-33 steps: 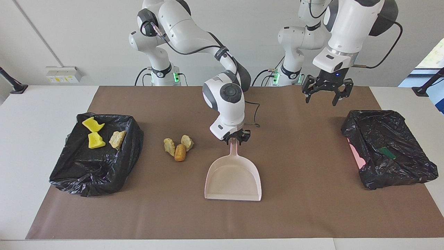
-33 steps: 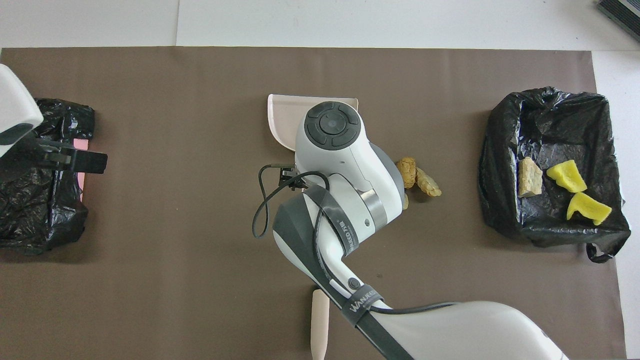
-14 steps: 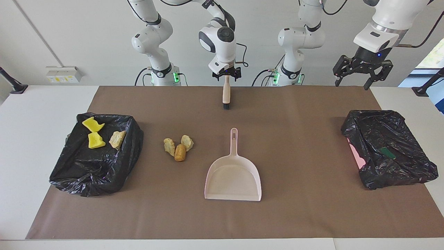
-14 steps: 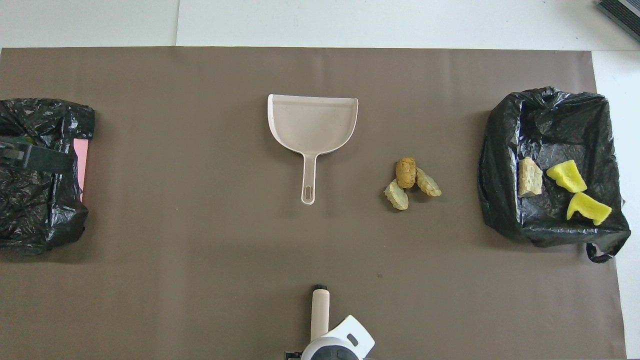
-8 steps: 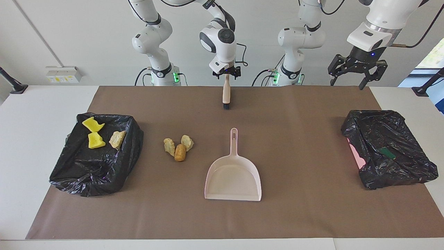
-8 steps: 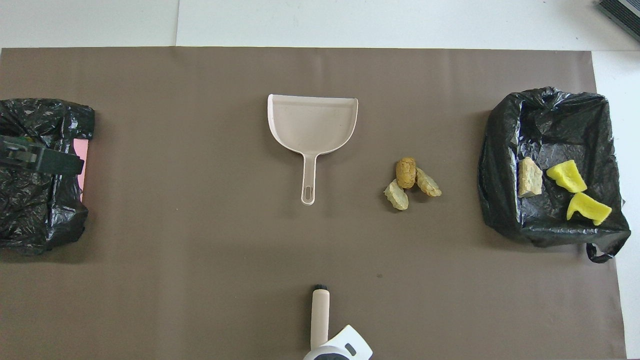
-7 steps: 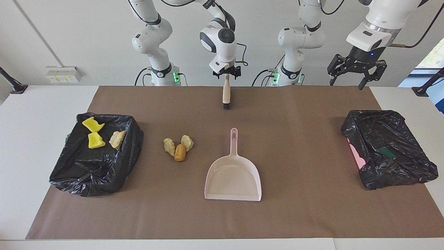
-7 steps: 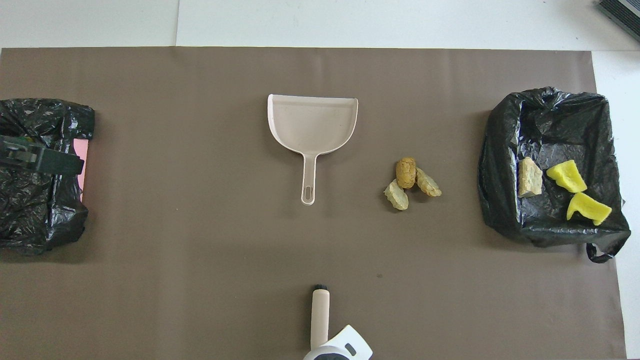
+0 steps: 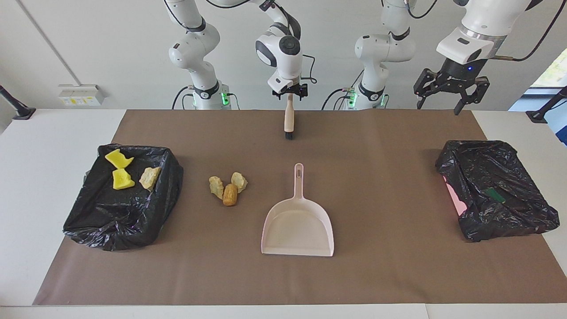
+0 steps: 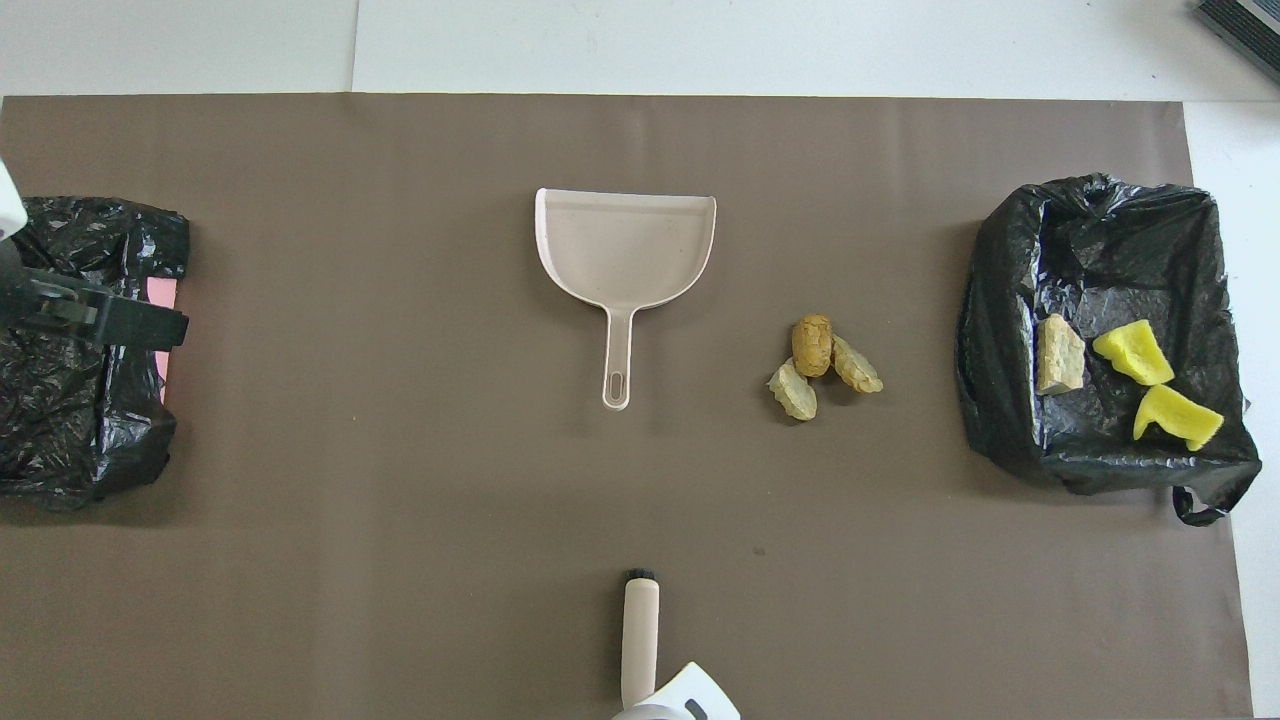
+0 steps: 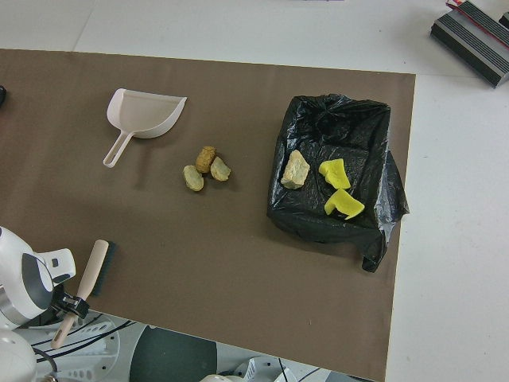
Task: Sweep and dump trash in bin
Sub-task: 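Grasp the dustpan handle with the left gripper while the right gripper grasps the brush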
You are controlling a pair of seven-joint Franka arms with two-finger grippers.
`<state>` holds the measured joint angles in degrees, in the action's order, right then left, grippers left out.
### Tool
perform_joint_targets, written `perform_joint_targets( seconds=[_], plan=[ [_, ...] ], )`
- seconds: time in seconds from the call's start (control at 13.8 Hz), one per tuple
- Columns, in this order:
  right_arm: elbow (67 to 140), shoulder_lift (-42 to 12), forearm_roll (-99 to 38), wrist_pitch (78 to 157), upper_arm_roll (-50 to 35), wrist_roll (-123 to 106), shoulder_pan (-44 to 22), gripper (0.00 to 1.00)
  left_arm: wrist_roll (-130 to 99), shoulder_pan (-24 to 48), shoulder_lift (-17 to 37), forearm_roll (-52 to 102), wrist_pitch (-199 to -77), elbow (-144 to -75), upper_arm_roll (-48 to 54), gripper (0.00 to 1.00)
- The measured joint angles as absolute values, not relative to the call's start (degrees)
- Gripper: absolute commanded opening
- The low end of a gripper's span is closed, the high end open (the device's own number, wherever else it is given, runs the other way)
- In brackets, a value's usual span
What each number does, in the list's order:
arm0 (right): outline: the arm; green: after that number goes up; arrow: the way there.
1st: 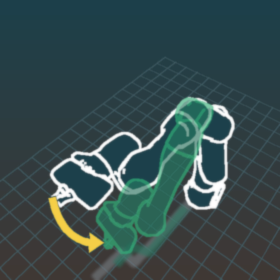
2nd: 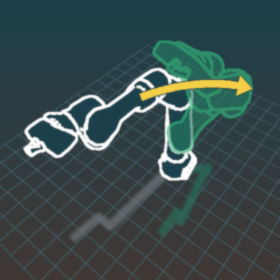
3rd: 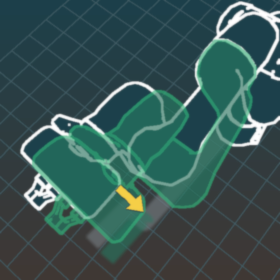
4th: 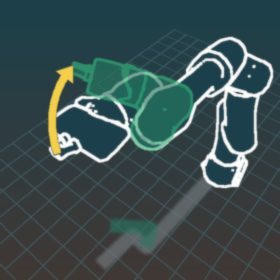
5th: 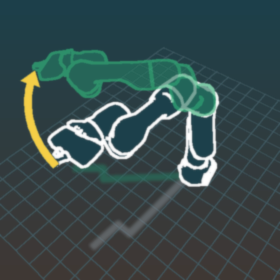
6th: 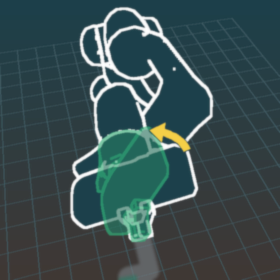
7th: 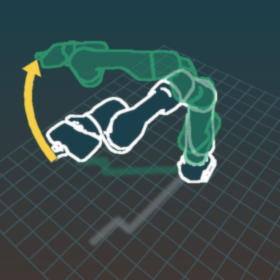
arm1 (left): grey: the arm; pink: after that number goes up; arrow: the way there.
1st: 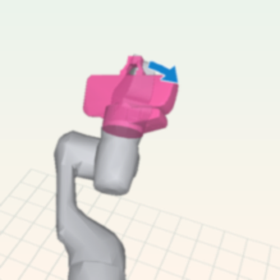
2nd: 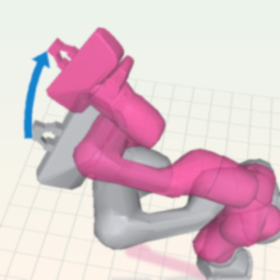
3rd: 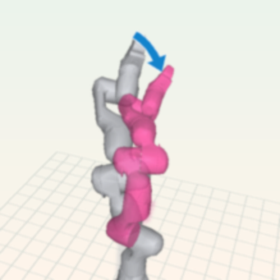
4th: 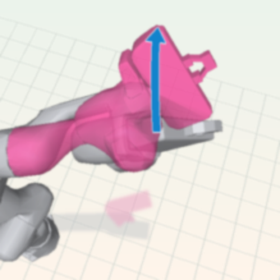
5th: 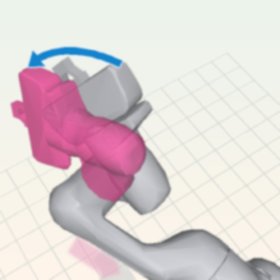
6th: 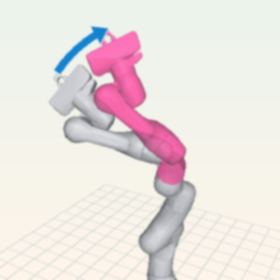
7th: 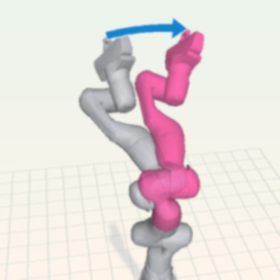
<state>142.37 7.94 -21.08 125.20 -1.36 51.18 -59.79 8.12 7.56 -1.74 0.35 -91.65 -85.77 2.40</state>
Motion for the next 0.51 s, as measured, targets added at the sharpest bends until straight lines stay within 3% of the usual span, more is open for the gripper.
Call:
perform_joint_targets(
  seconds=[0.51],
  plan=[
    [141.43, 7.87, -19.69, 121.72, -1.21, 48.35, -57.85, 0.00, 7.75, 12.20, 3.50, 0.34, -98.21, -85.83, 2.58, 1.00]
  ],
)
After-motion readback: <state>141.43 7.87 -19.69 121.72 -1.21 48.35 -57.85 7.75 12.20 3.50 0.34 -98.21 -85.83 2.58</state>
